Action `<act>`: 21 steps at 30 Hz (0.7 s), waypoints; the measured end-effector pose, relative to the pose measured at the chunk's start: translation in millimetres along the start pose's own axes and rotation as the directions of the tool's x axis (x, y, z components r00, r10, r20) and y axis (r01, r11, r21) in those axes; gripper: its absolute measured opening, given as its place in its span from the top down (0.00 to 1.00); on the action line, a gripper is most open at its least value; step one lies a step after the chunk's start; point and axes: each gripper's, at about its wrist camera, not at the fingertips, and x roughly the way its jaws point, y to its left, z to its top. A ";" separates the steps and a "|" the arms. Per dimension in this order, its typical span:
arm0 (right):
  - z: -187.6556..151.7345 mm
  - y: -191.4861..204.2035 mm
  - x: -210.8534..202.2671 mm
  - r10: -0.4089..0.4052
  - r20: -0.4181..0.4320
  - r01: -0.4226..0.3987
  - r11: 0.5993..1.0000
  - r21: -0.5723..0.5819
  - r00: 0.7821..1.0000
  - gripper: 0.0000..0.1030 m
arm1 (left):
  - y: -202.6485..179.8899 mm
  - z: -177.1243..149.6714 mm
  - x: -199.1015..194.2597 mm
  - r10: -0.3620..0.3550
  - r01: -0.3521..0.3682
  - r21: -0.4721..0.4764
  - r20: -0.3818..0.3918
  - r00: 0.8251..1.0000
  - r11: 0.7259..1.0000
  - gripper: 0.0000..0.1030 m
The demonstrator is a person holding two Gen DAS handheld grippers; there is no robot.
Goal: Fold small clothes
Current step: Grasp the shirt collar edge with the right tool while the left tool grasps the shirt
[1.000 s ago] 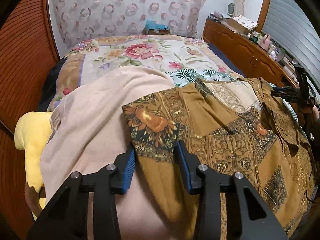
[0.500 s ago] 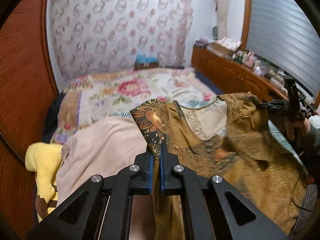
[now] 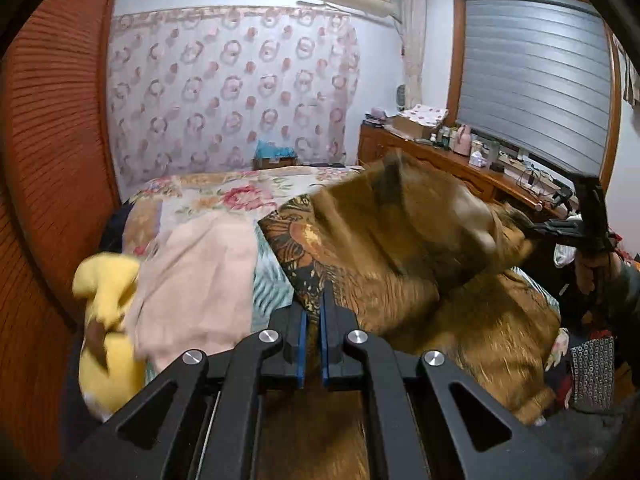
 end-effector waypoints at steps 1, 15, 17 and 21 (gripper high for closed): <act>-12.6 1.6 -11.5 0.003 -0.003 -0.003 1.000 0.010 1.000 0.97 | 1.3 -10.3 -8.5 -0.010 0.010 -0.023 -0.011 1.000 1.000 0.94; -92.1 17.3 -58.3 -0.023 -0.125 0.023 1.000 0.004 0.992 0.97 | -8.7 -82.3 -14.1 -0.008 0.002 -0.047 -0.138 0.990 0.999 0.92; -89.0 25.1 -60.5 -0.018 -0.127 0.018 1.000 -0.003 0.992 0.97 | -8.8 -81.4 -21.5 -0.004 0.000 -0.033 -0.124 0.992 0.999 0.85; -80.4 21.9 -70.6 -0.042 -0.115 0.043 0.999 0.000 0.992 0.93 | -4.8 -74.9 -39.1 0.048 -0.048 -0.006 -0.070 0.996 0.999 0.29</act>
